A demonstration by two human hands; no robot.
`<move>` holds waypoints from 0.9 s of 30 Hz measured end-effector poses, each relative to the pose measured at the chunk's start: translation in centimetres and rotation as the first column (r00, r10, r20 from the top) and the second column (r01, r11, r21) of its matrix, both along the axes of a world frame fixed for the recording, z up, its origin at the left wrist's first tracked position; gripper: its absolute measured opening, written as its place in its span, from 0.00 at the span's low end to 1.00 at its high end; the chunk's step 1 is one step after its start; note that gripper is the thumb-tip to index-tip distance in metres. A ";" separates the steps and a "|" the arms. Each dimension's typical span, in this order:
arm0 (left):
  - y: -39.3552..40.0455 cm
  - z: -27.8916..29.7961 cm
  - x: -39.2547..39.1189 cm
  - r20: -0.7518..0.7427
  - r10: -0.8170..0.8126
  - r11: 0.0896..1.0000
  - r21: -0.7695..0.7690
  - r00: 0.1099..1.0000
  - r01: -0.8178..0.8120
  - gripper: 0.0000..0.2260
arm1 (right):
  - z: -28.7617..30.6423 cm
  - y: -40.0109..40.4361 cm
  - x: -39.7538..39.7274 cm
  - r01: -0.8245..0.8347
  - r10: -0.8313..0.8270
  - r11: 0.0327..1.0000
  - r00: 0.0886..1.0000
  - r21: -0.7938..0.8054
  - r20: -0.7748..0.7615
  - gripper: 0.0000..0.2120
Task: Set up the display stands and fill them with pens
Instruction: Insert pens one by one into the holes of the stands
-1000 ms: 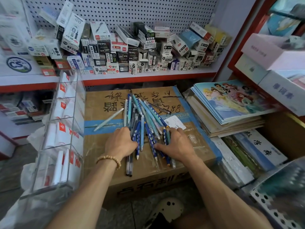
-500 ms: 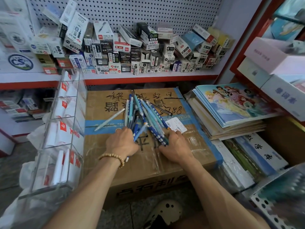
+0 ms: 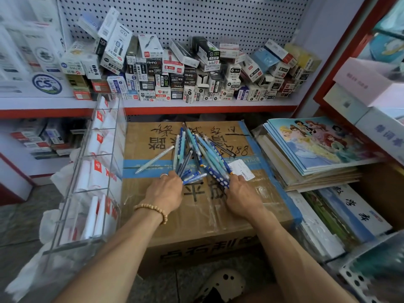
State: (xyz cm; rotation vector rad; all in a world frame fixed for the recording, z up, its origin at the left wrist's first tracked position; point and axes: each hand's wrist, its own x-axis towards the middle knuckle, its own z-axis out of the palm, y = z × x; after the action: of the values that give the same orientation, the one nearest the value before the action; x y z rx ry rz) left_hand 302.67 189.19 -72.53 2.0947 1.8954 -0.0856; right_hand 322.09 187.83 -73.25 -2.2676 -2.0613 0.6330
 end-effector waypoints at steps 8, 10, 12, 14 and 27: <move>-0.3 -0.1 -0.5 -0.043 -0.042 0.999 0.011 0.998 0.042 0.09 | 0.8 -0.2 0.5 0.069 -0.070 0.998 0.978 -0.008 -0.199 0.12; -0.4 -0.1 -0.5 -0.034 -0.045 0.999 0.012 0.998 0.046 0.08 | 1.2 -0.6 0.6 0.083 -0.085 0.996 0.958 -0.021 -0.273 0.12; -0.4 0.0 -0.6 -0.017 -0.049 0.999 0.017 0.999 0.049 0.08 | 1.5 -0.7 0.7 0.096 -0.101 0.995 0.933 -0.029 -0.347 0.12; -0.3 0.2 -0.8 0.006 -0.043 0.999 0.023 0.999 0.043 0.08 | 1.8 -0.5 0.7 0.118 -0.116 0.993 0.900 -0.021 -0.421 0.10; -0.3 4.1 -1.4 0.433 0.079 0.987 -0.159 0.898 -0.010 0.03 | 2.7 0.0 -0.3 0.392 -0.319 0.895 0.232 -0.212 -0.919 0.10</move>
State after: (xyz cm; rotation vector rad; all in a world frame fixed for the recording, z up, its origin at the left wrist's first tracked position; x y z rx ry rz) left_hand 301.29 188.87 -68.39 1.7814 1.6059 0.2284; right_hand 321.82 187.85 -70.54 -1.4829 -0.8762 1.3690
